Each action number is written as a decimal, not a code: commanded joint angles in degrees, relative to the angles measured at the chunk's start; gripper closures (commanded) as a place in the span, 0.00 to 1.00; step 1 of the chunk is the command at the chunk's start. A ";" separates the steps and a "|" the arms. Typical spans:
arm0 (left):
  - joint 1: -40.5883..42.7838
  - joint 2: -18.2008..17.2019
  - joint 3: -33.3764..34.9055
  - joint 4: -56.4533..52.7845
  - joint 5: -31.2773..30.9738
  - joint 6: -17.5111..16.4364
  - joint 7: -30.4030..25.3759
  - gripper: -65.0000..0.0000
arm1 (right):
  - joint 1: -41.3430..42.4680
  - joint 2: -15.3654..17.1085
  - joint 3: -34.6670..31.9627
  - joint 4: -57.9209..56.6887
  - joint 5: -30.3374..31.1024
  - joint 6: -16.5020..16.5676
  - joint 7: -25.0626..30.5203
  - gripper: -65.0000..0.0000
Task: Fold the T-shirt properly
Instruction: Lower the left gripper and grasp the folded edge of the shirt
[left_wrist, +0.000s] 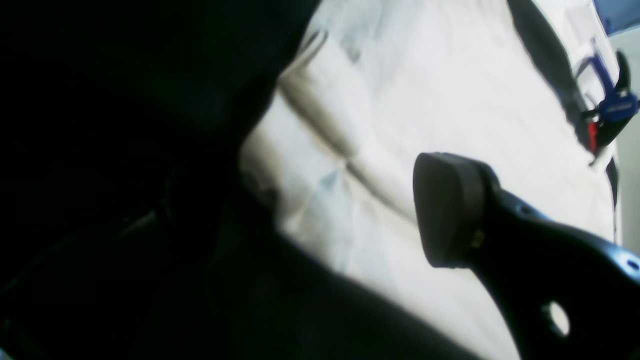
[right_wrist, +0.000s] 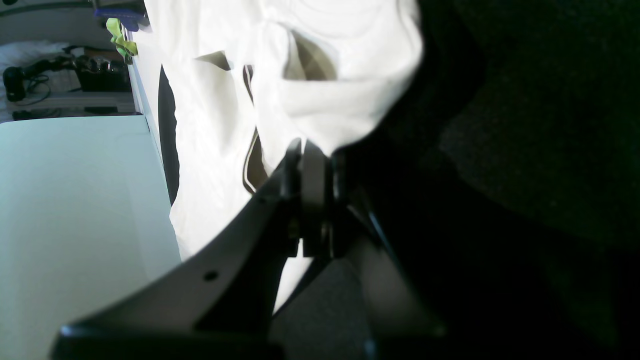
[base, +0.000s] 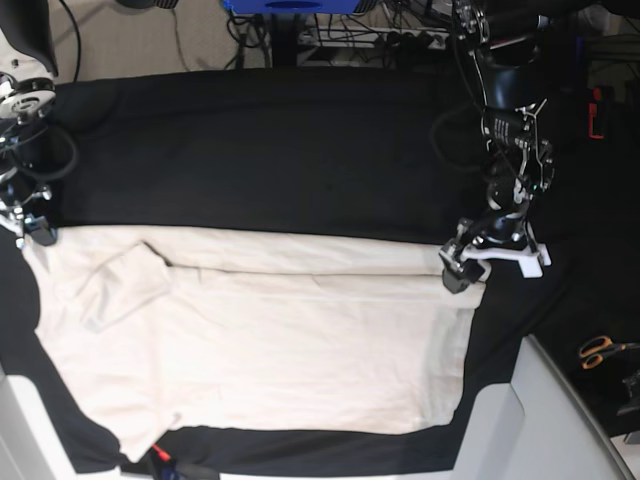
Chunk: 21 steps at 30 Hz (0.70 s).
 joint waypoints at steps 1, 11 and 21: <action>0.23 0.88 0.55 -0.30 0.58 0.84 4.21 0.12 | 0.38 1.05 -0.06 0.49 0.42 0.14 0.24 1.00; -0.03 2.20 0.37 1.20 0.58 0.84 4.13 0.12 | 0.20 1.05 -0.06 0.58 0.42 0.14 0.24 1.00; -0.65 2.11 0.37 -2.41 0.58 1.11 -0.80 0.38 | 0.11 1.05 -0.06 0.67 0.42 0.14 0.24 1.00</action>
